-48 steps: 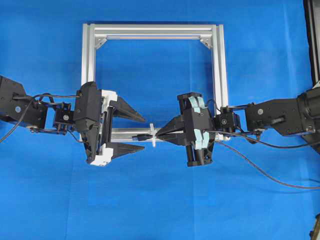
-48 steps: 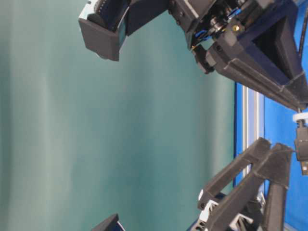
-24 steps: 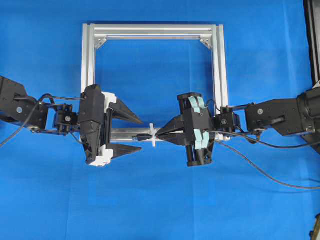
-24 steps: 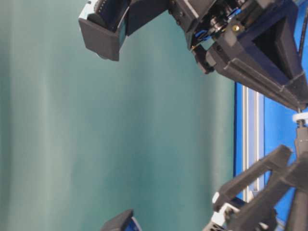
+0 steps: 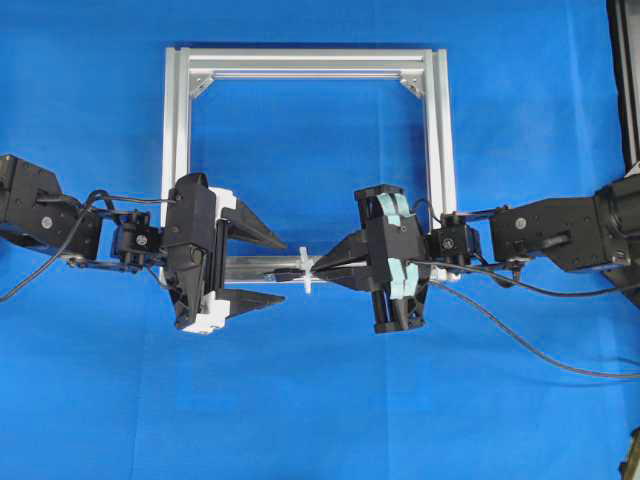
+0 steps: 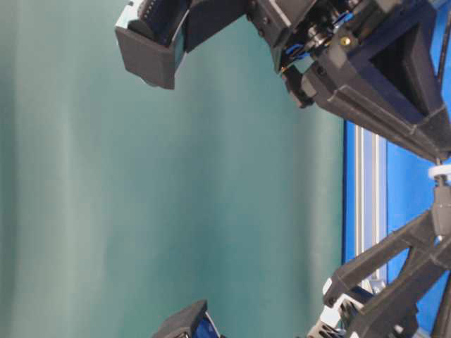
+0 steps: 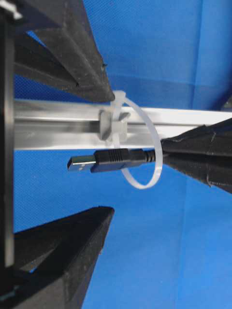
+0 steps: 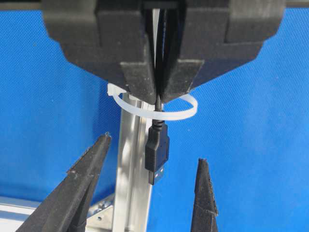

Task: Insert the wire through the string loop located in the center.
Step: 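Close the left gripper on the USB plug beyond the loop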

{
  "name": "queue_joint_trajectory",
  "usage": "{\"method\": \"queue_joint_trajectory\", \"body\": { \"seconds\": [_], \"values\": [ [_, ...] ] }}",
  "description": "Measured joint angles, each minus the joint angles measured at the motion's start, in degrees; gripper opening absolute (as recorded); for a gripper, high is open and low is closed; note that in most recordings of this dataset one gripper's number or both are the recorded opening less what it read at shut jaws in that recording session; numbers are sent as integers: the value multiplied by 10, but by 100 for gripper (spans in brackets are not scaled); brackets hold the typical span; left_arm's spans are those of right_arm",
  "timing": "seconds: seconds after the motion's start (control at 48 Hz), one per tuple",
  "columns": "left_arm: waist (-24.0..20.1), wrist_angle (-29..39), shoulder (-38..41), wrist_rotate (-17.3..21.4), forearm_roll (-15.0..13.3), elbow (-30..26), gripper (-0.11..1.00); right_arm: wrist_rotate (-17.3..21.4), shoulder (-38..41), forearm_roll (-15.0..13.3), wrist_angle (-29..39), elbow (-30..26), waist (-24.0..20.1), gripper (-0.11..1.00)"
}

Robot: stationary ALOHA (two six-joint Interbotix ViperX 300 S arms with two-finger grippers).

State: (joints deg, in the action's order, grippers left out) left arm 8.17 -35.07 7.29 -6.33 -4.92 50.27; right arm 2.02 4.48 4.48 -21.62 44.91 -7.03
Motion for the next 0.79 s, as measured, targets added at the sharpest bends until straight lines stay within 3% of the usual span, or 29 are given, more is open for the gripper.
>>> {"method": "queue_joint_trajectory", "body": {
  "seconds": [0.792],
  "values": [
    [0, 1, 0, 0, 0, 0, 90, 0, 0, 0, 0, 0, 0, -2]
  ]
}}
